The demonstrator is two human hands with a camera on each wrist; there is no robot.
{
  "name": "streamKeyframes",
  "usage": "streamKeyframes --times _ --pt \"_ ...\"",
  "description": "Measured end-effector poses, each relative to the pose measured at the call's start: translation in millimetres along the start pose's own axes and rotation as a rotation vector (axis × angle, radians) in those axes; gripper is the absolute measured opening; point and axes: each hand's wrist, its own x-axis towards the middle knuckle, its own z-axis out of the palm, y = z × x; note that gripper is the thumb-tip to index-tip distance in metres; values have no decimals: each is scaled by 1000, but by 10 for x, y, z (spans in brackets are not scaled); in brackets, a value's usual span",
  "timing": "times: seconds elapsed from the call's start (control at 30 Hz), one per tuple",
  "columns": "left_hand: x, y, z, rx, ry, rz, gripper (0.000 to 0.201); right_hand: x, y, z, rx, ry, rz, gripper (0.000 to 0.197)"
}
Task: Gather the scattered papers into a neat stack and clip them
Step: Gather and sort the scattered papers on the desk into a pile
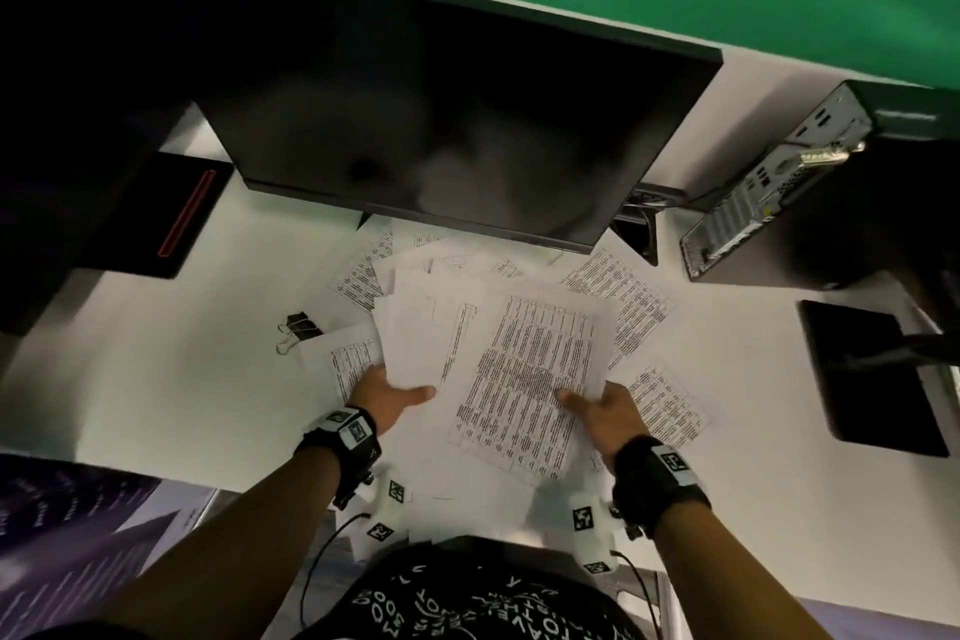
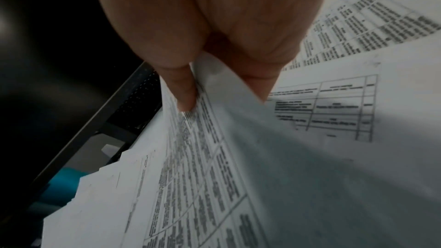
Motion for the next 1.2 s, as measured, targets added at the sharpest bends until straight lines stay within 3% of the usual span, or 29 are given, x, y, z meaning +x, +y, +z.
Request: streamKeyframes --times 0.13,0.23,0.37,0.53,0.73,0.8,0.9,0.97,1.03,1.1,1.2 --pt "-1 -13 13 44 12 30 43 -35 -108 -132 -38 64 -49 16" --pt "36 -43 -6 38 6 35 42 -106 -214 -450 65 145 -107 13" --pt "61 -64 -16 45 -5 46 43 -84 -206 -674 132 130 -98 16" --pt "45 -53 -15 27 -18 50 40 75 103 -253 -130 24 16 17" --pt "75 -67 -47 -8 -33 -9 38 118 -49 85 -148 204 -68 40" --pt "80 -59 -39 -83 -33 -36 36 155 -71 186 -238 161 -50 48" --pt "29 -7 -19 -170 -44 -5 35 215 -28 336 -600 24 -110 61" --pt "-15 12 -14 -128 -61 46 37 197 -23 397 -800 -56 -166 69" --pt "-23 -9 -10 -33 -78 74 39 190 -13 392 -813 -91 -177 75" --pt "12 -48 -20 12 -68 69 42 215 28 294 -711 -31 -145 79" --pt "70 -96 -54 28 -67 55 43 241 122 -54 -531 248 -34 74"
